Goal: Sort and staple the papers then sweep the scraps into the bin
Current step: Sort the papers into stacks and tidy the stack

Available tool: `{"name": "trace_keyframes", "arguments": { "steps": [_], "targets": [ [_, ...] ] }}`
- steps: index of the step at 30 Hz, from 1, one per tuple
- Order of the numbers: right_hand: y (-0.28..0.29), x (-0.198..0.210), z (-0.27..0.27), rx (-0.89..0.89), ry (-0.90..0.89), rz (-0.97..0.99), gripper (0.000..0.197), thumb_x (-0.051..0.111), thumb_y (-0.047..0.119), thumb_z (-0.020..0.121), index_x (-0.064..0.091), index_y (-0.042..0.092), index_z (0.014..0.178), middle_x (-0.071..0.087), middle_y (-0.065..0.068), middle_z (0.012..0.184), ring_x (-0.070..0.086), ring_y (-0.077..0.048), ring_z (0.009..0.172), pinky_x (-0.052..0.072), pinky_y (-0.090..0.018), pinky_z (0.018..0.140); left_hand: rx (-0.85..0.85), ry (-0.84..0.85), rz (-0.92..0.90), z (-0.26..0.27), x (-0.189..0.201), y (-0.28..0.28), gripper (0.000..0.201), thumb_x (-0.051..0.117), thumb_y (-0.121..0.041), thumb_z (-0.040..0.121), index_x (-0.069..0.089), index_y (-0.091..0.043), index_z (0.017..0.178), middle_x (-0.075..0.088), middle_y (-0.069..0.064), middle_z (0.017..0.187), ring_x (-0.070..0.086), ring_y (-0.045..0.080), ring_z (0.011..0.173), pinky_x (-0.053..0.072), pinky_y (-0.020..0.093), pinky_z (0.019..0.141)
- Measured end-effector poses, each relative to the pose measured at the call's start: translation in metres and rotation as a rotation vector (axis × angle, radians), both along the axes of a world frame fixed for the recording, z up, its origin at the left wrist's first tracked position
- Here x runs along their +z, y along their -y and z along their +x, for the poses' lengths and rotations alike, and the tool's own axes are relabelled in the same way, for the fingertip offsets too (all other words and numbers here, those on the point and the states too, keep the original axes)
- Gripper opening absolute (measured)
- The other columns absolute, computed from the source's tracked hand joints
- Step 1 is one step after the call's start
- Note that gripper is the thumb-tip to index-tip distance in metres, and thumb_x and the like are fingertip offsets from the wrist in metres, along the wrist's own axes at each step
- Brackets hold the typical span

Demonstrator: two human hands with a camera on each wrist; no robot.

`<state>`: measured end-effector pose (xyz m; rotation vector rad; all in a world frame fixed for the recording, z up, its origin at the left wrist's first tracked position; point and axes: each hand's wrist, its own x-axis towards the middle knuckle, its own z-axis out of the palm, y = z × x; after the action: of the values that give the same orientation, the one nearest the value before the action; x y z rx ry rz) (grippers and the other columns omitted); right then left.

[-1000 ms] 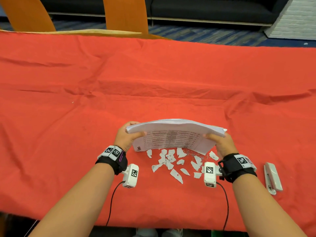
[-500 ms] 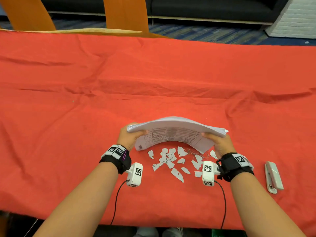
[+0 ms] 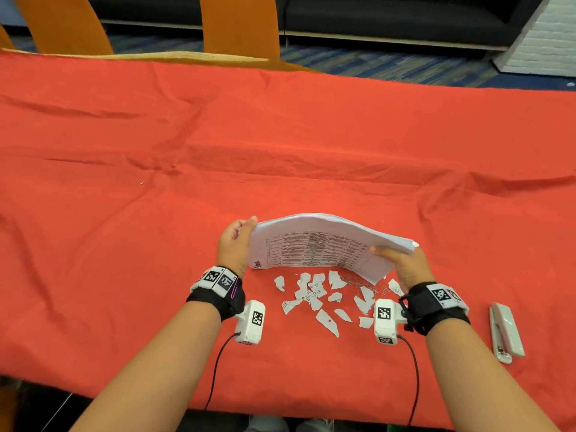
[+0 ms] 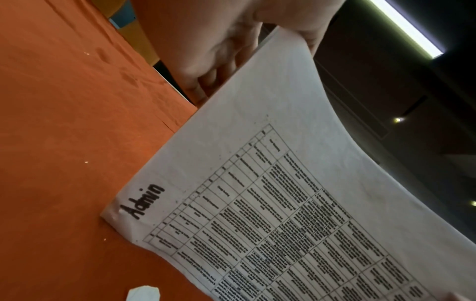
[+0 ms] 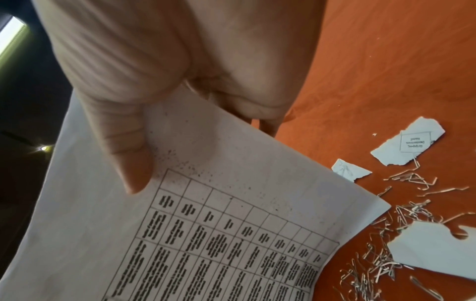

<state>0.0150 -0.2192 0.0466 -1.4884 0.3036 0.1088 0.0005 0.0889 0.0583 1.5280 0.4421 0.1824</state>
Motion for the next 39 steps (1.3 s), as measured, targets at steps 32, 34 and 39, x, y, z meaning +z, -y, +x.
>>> {"name": "trace_keyframes", "arguments": {
  "steps": [32, 34, 39],
  "targets": [
    [0.002, 0.029, 0.009, -0.148, -0.002, -0.183, 0.018, 0.057, 0.027, 0.091, 0.069, 0.014, 0.086, 0.062, 0.007, 0.082, 0.055, -0.018, 0.085, 0.038, -0.028, 0.072, -0.129, -0.070, 0.072, -0.001, -0.007, 0.002, 0.019, 0.078, -0.009, 0.075, 0.068, -0.015, 0.089, 0.069, -0.001, 0.085, 0.065, -0.001, 0.070, 0.048, 0.009, 0.062],
    [0.004, 0.044, 0.010, -0.184, 0.098, -0.306, 0.029, 0.059, 0.033, 0.091, 0.063, 0.011, 0.110, 0.061, 0.008, 0.100, 0.056, -0.019, 0.107, 0.041, -0.023, 0.082, -0.116, -0.080, 0.101, 0.001, -0.002, 0.005, 0.015, 0.077, -0.013, 0.077, 0.069, -0.012, 0.090, 0.070, 0.000, 0.082, 0.064, 0.005, 0.070, 0.048, 0.014, 0.062],
    [-0.038, 0.088, 0.021, 0.214, 0.295, -0.812, 0.076, 0.075, 0.047, 0.073, 0.042, 0.025, 0.138, 0.047, 0.011, 0.136, 0.042, -0.007, 0.124, 0.030, -0.031, 0.108, -0.151, -0.037, 0.118, 0.007, 0.013, 0.022, 0.014, 0.074, -0.012, 0.080, 0.068, -0.008, 0.093, 0.070, 0.000, 0.080, 0.065, 0.007, 0.068, 0.049, 0.012, 0.058]
  ]
}}
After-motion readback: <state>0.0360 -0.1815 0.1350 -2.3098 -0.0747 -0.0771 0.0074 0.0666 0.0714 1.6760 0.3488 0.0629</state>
